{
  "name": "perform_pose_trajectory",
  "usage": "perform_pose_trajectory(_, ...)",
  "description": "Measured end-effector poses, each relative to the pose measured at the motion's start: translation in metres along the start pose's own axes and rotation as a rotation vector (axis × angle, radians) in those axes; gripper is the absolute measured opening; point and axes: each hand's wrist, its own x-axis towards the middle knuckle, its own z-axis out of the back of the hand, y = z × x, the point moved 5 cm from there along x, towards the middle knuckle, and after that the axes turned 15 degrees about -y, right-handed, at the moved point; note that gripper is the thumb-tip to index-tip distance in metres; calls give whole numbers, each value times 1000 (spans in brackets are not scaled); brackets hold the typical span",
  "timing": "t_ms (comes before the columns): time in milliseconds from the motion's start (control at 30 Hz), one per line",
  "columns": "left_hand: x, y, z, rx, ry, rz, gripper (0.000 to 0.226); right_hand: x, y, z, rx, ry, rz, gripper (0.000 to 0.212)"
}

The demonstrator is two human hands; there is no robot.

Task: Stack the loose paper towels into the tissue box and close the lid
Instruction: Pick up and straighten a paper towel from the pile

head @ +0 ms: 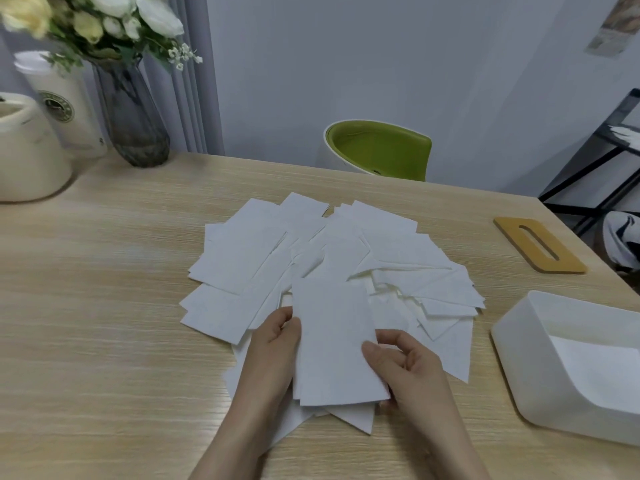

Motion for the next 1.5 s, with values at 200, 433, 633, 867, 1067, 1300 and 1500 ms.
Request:
perform_pose_trajectory(200,-1,0,0,-13,-8,-3,39,3,0,-2,-71,-70,58,9)
perform_pose_trajectory(433,4,3,2,-20,-35,-10,42,6,0,-10,-61,-71,81,11)
perform_pose_trajectory(633,7,8,3,36,-35,-12,38,9,1,-13,-84,-55,130,9)
perform_pose_trajectory(867,8,10,3,92,-33,-68,24,8,-1,-19,-106,-3,141,6)
perform_pose_trajectory(1067,17,8,15,61,-92,-74,17,31,10,23,-305,-275,349,12)
perform_pose_trajectory(1300,18,7,16,18,-61,-81,21,56,9,36,-418,-64,311,34)
perform_pose_trajectory(1500,18,9,14,31,-66,-84,15,57,5,57,-163,-146,147,24)
